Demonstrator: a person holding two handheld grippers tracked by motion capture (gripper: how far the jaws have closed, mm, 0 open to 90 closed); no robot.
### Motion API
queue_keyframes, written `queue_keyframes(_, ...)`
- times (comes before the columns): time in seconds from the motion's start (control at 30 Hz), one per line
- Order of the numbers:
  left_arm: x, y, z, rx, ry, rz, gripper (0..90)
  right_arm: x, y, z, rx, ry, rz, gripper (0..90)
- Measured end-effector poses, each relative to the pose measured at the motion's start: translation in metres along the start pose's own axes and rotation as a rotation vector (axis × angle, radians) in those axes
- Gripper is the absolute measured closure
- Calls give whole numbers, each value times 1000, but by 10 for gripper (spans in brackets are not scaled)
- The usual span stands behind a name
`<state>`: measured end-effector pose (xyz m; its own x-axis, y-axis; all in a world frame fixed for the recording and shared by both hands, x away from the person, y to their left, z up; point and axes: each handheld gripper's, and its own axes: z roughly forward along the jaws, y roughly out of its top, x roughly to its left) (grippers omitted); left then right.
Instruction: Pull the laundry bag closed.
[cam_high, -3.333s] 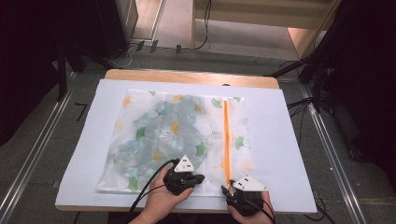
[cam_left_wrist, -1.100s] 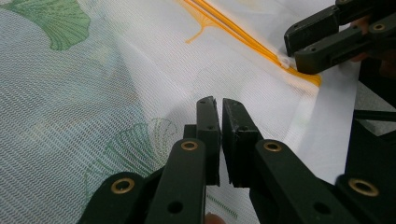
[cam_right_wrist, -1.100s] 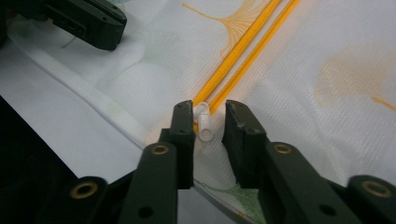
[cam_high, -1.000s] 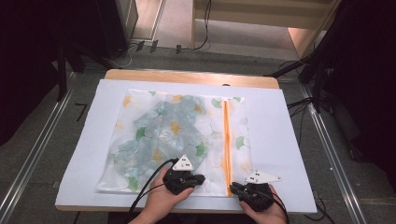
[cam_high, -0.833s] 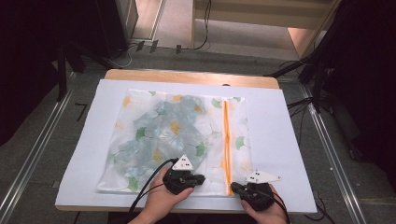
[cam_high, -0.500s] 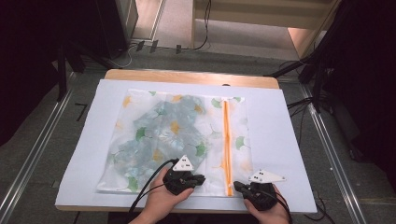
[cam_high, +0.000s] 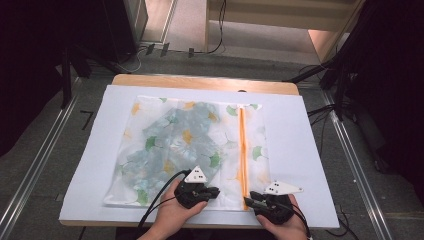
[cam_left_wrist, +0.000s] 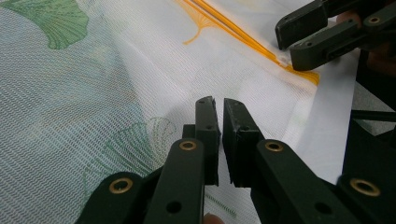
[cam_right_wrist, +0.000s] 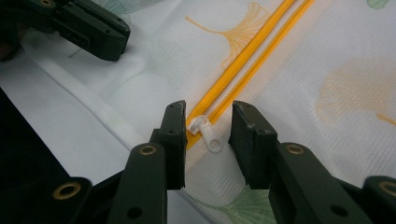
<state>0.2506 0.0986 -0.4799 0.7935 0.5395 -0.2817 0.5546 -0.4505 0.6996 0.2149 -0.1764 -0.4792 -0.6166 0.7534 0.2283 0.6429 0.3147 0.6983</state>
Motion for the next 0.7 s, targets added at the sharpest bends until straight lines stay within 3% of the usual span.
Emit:
queue_keyframes(0.2,0,0,0,0,-1,-3,854,-5,-2,-1,11,60,27,780)
queue_keyframes(0.53,0,0,0,0,-1,0,853,-4,-2,-6,13,45,44,898)
queue_keyframes(0.7,0,0,0,0,0,0,852,-4,-1,-7,14,57,53,900)
